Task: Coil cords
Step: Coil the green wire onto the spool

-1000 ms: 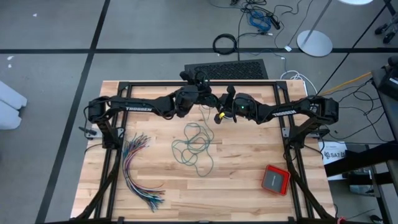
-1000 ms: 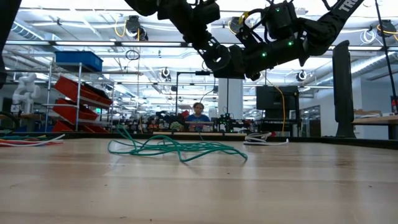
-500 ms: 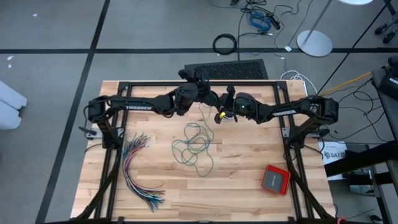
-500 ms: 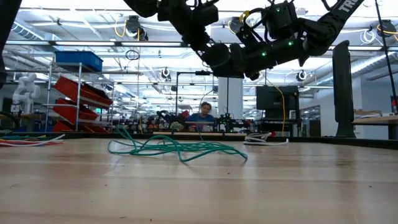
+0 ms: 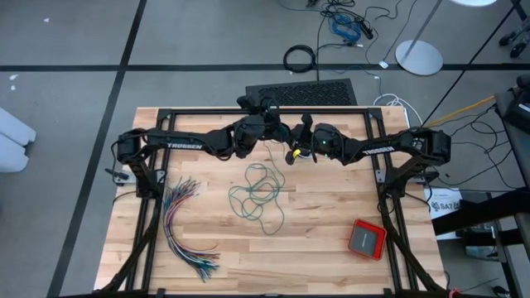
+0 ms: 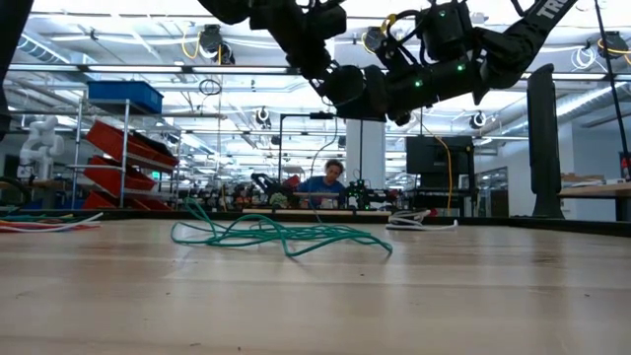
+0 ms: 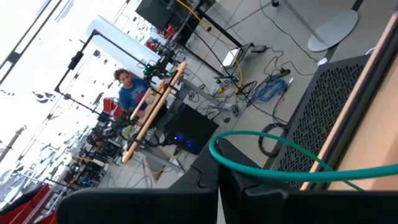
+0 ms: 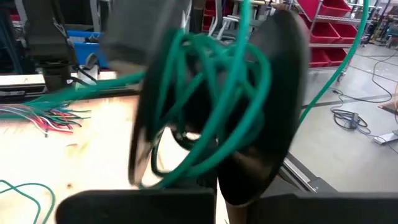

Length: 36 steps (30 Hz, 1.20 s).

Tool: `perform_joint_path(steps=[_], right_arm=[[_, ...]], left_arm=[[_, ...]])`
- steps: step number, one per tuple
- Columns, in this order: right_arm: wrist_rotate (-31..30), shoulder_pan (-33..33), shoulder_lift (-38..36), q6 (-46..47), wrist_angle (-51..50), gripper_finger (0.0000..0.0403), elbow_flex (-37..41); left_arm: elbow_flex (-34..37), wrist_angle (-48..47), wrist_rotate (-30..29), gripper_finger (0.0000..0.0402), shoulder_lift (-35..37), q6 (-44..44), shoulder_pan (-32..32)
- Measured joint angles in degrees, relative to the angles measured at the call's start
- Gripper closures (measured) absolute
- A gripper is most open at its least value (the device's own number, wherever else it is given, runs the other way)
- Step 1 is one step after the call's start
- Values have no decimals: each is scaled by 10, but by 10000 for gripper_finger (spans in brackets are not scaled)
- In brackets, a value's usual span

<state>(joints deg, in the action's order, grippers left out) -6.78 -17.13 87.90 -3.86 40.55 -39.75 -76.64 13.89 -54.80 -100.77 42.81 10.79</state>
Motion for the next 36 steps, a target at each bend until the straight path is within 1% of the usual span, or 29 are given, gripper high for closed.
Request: perform_joint_path(steps=[4, 10, 18, 21, 23, 26, 32, 36], right_arm=[[6, 1, 0, 0, 1, 403, 0], [8, -1, 0, 1, 4, 403, 0], [12, -1, 0, 1, 4, 403, 0], [13, 0, 0, 0, 3, 403, 0], [18, 0, 0, 0, 4, 403, 0], [32, 1, 0, -2, 5, 403, 0], [32, 1, 0, -4, 5, 403, 0], [31, 1, 0, -6, 5, 402, 0]], left_arm=[[0, 0, -2, 402, 0, 0, -8], [0, -4, -8, 401, 0, 11, 10], [0, -14, -7, 377, 3, 11, 10], [0, -41, 15, 374, 4, 10, 11], [0, -64, 37, 373, 9, -4, 11], [0, -74, 68, 373, 21, -30, 11], [0, -80, 82, 372, 45, -31, 11], [0, -132, 96, 372, 63, -44, 13]])
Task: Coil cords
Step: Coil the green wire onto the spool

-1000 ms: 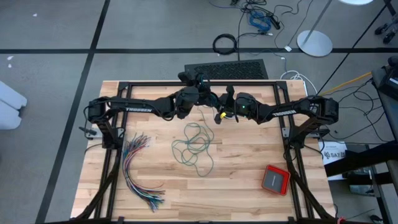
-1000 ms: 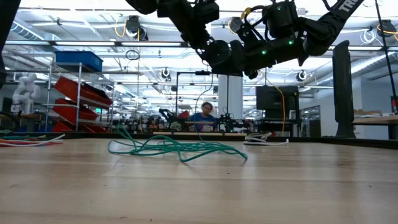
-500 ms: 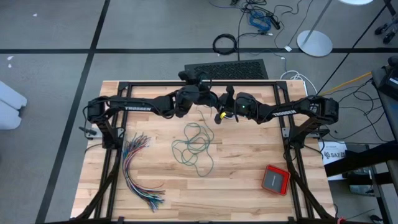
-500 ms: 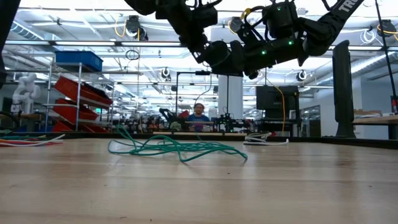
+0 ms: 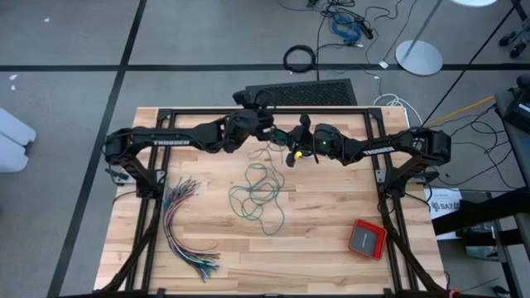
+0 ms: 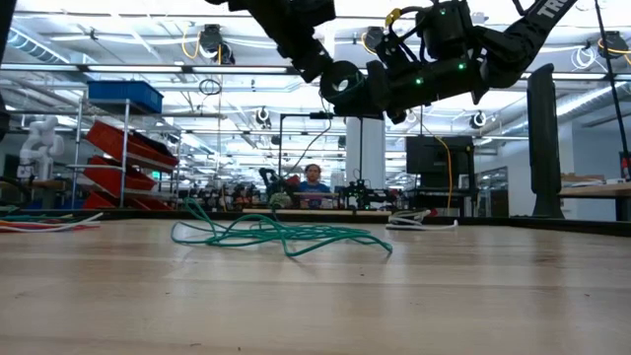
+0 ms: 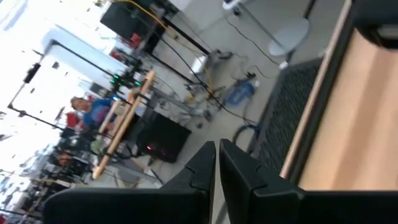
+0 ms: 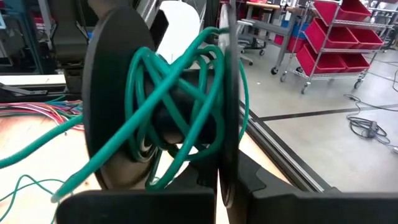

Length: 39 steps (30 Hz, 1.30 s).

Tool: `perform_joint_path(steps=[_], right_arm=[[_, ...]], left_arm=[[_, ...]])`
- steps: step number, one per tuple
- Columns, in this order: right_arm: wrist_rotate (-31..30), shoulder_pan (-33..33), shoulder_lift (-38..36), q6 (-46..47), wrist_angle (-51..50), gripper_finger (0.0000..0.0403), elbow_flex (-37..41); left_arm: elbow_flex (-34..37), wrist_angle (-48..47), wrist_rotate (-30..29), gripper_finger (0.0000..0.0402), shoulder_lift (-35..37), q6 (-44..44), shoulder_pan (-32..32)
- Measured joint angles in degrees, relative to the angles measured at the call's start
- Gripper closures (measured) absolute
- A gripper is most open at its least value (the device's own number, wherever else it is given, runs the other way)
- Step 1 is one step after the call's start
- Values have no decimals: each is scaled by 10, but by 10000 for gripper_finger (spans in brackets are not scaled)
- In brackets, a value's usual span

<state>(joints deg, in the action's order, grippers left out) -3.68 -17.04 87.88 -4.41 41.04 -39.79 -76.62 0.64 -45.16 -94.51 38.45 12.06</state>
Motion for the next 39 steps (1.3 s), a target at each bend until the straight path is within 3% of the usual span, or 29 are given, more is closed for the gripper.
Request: perform_joint_path(steps=[8, 15, 20, 23, 27, 30, 33, 39], right_arm=[[-3, 0, 0, 1, 1, 402, 0], [-4, -1, 0, 2, 4, 402, 0], [-4, -1, -2, 1, 4, 402, 0], [-4, -1, -2, 0, 6, 402, 0], [-5, -1, -2, -6, 13, 402, 0], [-5, -1, -2, -6, 19, 402, 0], [-5, -1, -2, -7, 19, 402, 0], [-5, -1, -2, -8, 25, 403, 0]], left_arm=[[10, -137, 52, 372, 7, -112, 29], [58, -133, 49, 372, 24, -211, 38], [194, 33, 73, 372, 100, -268, 46], [308, 160, 161, 372, 154, -358, 54], [461, 417, 304, 372, 168, -471, 47], [532, 630, 311, 372, 127, -539, 34], [544, 754, 305, 372, 57, -597, 25], [475, 838, 355, 372, -90, -730, 8]])
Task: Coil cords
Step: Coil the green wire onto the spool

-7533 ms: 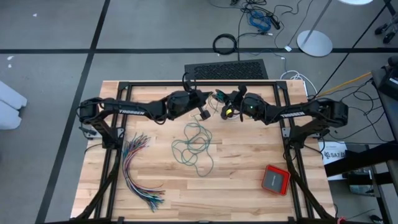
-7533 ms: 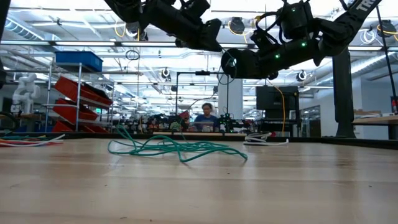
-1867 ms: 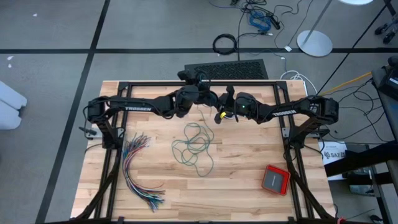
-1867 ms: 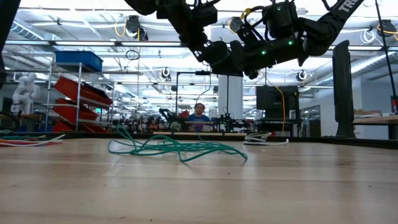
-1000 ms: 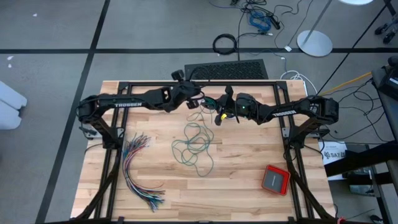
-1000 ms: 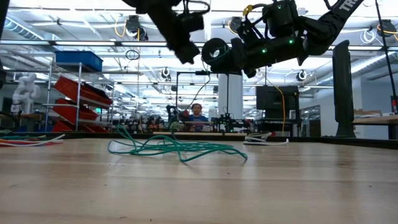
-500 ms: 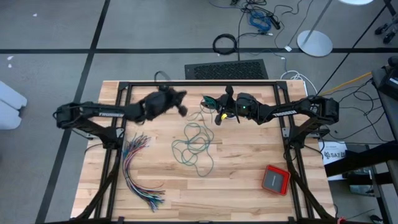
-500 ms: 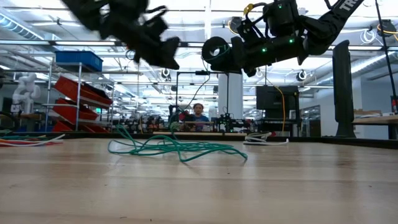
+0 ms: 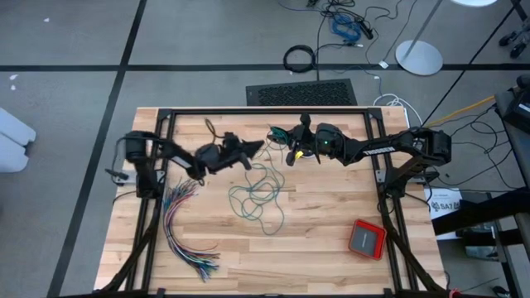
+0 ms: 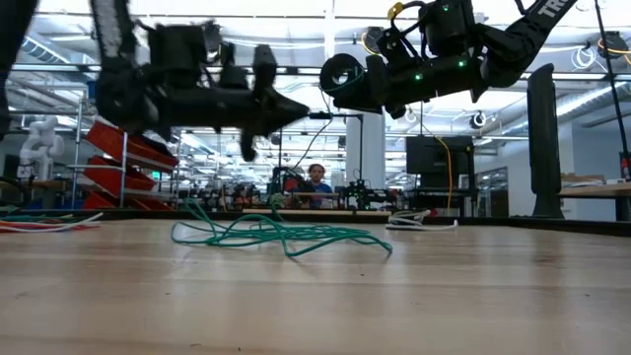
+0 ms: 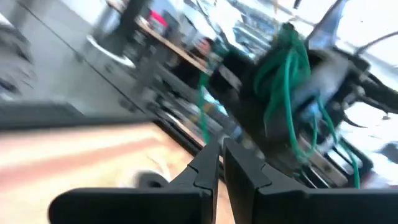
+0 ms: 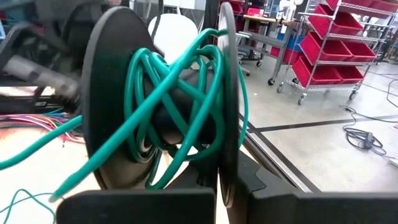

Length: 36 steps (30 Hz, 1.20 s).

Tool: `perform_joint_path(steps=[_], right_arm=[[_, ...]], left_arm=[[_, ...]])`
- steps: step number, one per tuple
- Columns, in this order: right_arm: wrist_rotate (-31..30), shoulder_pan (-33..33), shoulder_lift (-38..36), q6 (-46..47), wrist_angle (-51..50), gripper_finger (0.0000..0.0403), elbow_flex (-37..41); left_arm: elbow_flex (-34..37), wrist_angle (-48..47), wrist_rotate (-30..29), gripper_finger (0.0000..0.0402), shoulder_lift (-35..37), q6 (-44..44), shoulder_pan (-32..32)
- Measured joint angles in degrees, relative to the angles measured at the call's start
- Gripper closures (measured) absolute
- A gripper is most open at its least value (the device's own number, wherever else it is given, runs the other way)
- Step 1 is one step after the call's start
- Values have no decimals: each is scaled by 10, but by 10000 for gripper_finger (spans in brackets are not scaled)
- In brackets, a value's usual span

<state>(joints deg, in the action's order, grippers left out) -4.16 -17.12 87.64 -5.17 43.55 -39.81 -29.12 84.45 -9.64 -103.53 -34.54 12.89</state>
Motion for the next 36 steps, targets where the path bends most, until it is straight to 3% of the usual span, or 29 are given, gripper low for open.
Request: perform_joint_path(steps=[3, 7, 19, 25, 36], right_arm=[[0, 0, 0, 0, 0, 403, 0], [0, 0, 0, 0, -2, 403, 0], [0, 0, 0, 0, -18, 403, 0], [0, 0, 0, 2, -18, 403, 0], [0, 3, 0, 11, -13, 403, 0]], left_arm=[[-14, 58, 10, 372, -53, -28, -11], [-15, 55, -3, 372, -67, -42, -15], [-15, 53, 22, 372, -60, -36, -53], [-21, 56, 36, 372, -32, 21, -74], [-43, 55, 29, 372, -24, 30, -73]])
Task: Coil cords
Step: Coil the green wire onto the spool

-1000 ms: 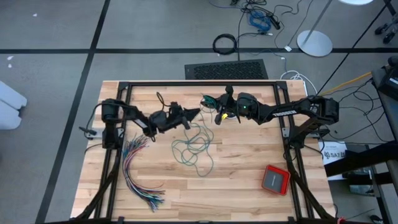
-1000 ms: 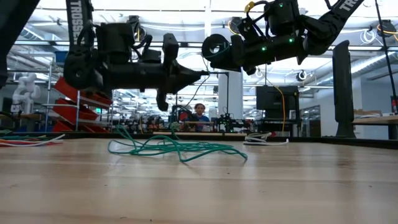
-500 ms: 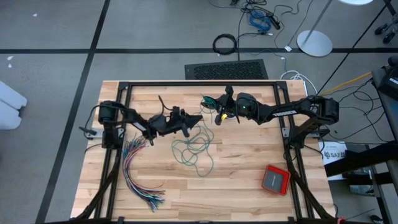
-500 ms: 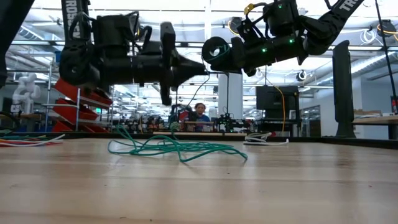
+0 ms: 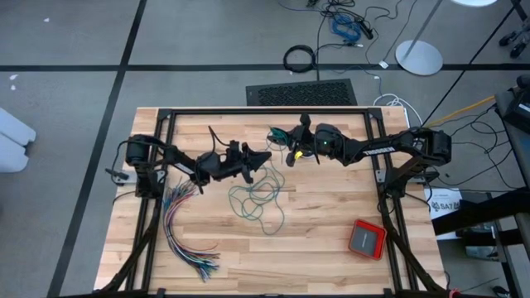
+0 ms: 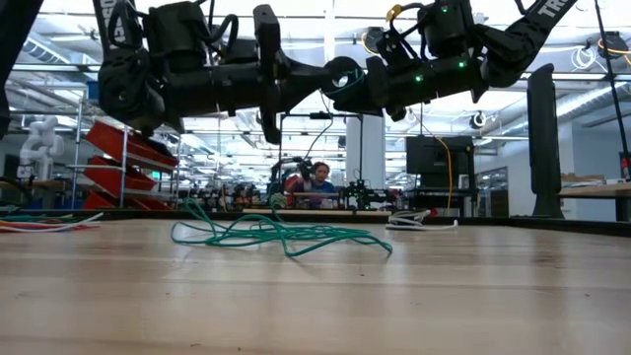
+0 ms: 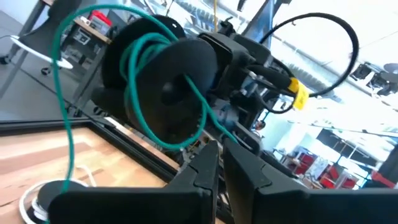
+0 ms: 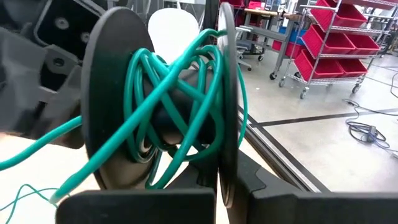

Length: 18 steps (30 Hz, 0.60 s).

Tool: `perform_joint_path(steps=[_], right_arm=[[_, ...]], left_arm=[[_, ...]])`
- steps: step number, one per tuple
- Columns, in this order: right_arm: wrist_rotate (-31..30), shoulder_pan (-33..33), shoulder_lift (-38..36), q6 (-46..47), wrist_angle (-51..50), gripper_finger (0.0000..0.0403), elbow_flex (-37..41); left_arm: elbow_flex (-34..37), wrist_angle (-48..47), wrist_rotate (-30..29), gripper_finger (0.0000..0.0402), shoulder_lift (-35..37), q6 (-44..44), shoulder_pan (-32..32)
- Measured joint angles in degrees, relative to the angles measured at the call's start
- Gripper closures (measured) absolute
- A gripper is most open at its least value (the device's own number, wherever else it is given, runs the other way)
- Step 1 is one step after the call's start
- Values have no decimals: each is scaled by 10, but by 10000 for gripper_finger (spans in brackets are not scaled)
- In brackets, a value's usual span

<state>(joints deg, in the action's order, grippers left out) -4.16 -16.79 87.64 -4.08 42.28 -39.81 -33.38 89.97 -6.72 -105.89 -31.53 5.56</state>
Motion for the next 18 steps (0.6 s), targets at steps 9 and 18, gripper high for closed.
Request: perform_joint_path(steps=[9, 18], right_arm=[[0, 4, 0, 1, 11, 403, 0], [0, 5, 0, 4, 11, 403, 0]], left_arm=[[0, -46, -2, 372, 0, -62, 1], [5, -17, -39, 372, 0, -52, 1]])
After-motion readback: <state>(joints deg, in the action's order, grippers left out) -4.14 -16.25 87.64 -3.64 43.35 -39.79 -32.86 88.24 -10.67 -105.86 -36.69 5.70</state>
